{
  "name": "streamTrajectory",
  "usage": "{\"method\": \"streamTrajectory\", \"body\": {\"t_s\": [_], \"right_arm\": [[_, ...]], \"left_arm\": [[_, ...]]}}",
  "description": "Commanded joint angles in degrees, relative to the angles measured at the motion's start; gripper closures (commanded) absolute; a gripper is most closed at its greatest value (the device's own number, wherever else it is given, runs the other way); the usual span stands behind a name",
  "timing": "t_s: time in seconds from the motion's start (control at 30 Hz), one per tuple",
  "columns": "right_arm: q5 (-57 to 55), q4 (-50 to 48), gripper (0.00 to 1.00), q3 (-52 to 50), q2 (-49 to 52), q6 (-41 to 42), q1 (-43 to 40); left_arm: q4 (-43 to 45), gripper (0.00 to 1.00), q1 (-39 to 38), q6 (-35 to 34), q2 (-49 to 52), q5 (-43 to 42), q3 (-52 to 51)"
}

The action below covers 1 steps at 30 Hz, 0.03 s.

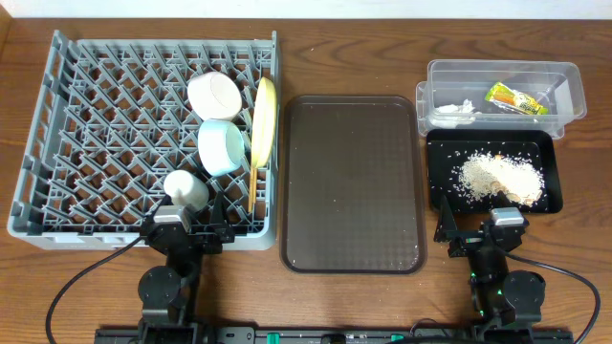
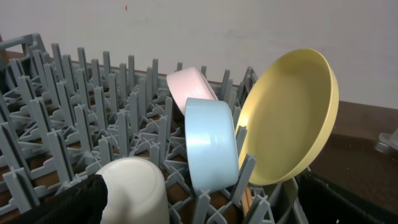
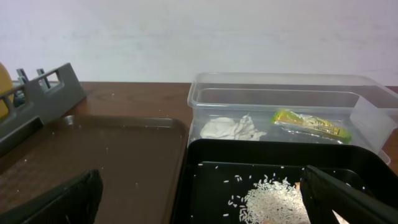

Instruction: Sort waste into correct bins and load items into the dishwasher rack

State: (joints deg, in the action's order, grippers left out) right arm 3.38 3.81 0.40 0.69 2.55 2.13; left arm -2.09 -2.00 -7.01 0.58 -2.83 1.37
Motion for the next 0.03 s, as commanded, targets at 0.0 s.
{"method": "streamTrajectory", "body": {"t_s": [0.0], "right_arm": [[-0.3, 0.2, 0.01, -0.1, -0.3, 0.0, 0.6]], "left_arm": [[-1.7, 0.01, -0.2, 1.2, -0.3, 0.7, -1.1]]}}
